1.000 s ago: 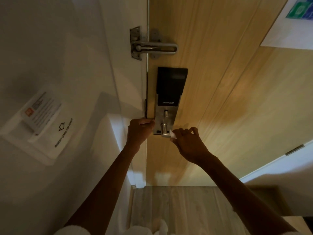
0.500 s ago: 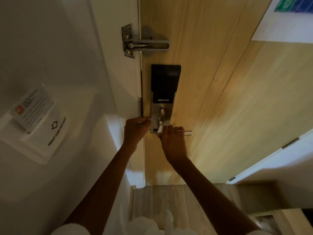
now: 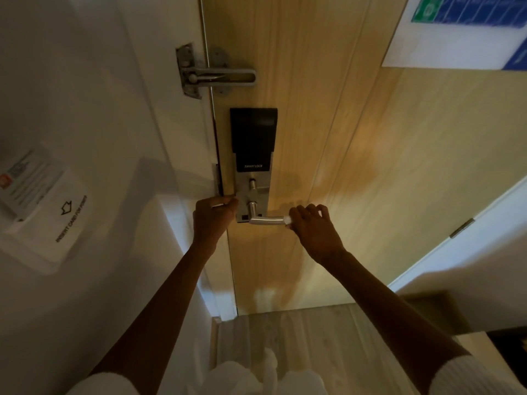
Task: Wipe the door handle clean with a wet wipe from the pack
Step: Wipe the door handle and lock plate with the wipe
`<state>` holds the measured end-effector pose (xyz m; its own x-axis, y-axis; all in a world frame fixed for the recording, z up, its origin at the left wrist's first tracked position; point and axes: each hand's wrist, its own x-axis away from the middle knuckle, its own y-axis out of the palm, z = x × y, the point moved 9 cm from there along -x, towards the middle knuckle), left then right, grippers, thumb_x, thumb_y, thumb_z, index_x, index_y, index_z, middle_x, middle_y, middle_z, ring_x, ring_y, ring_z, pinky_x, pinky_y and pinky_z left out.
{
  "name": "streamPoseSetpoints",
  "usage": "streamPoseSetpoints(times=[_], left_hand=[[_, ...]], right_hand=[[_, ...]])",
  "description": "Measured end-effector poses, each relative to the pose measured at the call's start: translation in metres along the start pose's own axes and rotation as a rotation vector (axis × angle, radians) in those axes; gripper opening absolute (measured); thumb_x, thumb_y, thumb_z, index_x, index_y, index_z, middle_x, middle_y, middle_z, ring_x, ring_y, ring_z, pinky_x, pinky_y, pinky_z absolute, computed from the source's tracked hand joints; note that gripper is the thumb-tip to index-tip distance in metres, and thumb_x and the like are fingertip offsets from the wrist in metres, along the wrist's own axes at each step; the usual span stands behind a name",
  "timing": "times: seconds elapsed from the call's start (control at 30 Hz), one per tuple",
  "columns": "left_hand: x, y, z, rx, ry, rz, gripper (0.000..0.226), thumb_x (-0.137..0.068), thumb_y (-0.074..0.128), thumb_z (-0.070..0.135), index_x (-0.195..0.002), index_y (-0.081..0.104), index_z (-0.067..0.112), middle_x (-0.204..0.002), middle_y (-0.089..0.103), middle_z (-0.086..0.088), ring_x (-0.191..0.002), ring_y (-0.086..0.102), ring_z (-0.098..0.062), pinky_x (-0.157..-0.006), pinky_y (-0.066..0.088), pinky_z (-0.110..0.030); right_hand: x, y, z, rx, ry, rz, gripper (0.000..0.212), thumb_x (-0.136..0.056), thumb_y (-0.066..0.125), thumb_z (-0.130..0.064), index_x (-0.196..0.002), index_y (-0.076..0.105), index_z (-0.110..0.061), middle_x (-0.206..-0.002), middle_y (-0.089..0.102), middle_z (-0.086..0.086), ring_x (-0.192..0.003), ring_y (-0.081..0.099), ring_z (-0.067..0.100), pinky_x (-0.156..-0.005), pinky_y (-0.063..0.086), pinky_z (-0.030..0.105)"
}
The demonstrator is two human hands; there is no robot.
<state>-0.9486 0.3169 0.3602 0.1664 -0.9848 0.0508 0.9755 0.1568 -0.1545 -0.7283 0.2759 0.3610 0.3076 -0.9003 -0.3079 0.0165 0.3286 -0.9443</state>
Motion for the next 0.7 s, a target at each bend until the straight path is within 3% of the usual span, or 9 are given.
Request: streamPoseSetpoints(times=[0.17,0.27,0.43,0.57,0.63,0.7], left_hand=[[0.003,0.001,0.000,0.015,-0.037,0.014,0.015,-0.080,0.074,0.026,-0.068,0.072,0.034,-0.077,0.074,-0.001,-0.079,0.070,-0.022,-0.086,0.058,-0.048],[0.007,0.002,-0.004,0.045,-0.065,0.010,0.003,-0.078,0.074,0.028,-0.079,0.074,0.031,-0.075,0.072,0.000,-0.072,0.067,-0.018,-0.081,0.058,-0.043],[0.008,0.003,-0.006,0.013,-0.050,-0.017,0.018,-0.082,0.071,0.027,-0.099,0.074,0.022,-0.077,0.071,0.003,-0.073,0.066,-0.016,-0.071,0.054,-0.031],[0.005,0.003,-0.007,0.008,-0.066,-0.031,0.023,-0.081,0.072,0.037,-0.100,0.074,0.024,-0.076,0.070,0.000,-0.068,0.064,-0.014,-0.068,0.052,-0.029],[0.001,0.003,-0.009,0.037,-0.081,-0.046,0.021,-0.081,0.071,0.040,-0.095,0.075,0.025,-0.084,0.073,-0.005,-0.071,0.066,-0.016,-0.072,0.055,-0.033],[-0.003,0.003,-0.009,0.080,-0.099,-0.086,0.024,-0.086,0.068,0.040,-0.096,0.075,0.020,-0.091,0.075,-0.009,-0.078,0.070,-0.016,-0.074,0.057,-0.030]], right_hand=[[-0.019,-0.001,-0.040,-0.083,-0.114,-0.042,0.027,-0.091,0.063,-0.024,-0.111,0.057,-0.006,-0.102,0.068,0.017,-0.090,0.064,0.035,-0.088,0.046,0.047],[-0.015,-0.002,-0.018,-0.104,-0.138,-0.059,0.027,-0.093,0.060,-0.026,-0.113,0.058,-0.007,-0.103,0.068,0.015,-0.087,0.063,0.035,-0.087,0.044,0.045],[-0.004,-0.005,0.014,-0.201,-0.098,-0.125,0.029,-0.099,0.051,-0.029,-0.119,0.055,-0.009,-0.103,0.066,0.013,-0.088,0.058,0.030,-0.075,0.036,0.034],[0.005,-0.005,0.027,-0.303,0.016,-0.100,0.029,-0.100,0.047,-0.031,-0.118,0.055,-0.010,-0.095,0.065,0.010,-0.082,0.060,0.029,-0.065,0.035,0.030],[0.011,-0.003,0.042,-0.333,0.106,-0.105,0.022,-0.100,0.046,-0.030,-0.108,0.057,-0.013,-0.085,0.063,0.005,-0.078,0.061,0.028,-0.060,0.037,0.030],[0.015,-0.014,0.062,-0.518,0.309,0.034,0.018,-0.100,0.046,-0.026,-0.097,0.058,-0.014,-0.079,0.061,0.001,-0.073,0.062,0.025,-0.059,0.037,0.028]])
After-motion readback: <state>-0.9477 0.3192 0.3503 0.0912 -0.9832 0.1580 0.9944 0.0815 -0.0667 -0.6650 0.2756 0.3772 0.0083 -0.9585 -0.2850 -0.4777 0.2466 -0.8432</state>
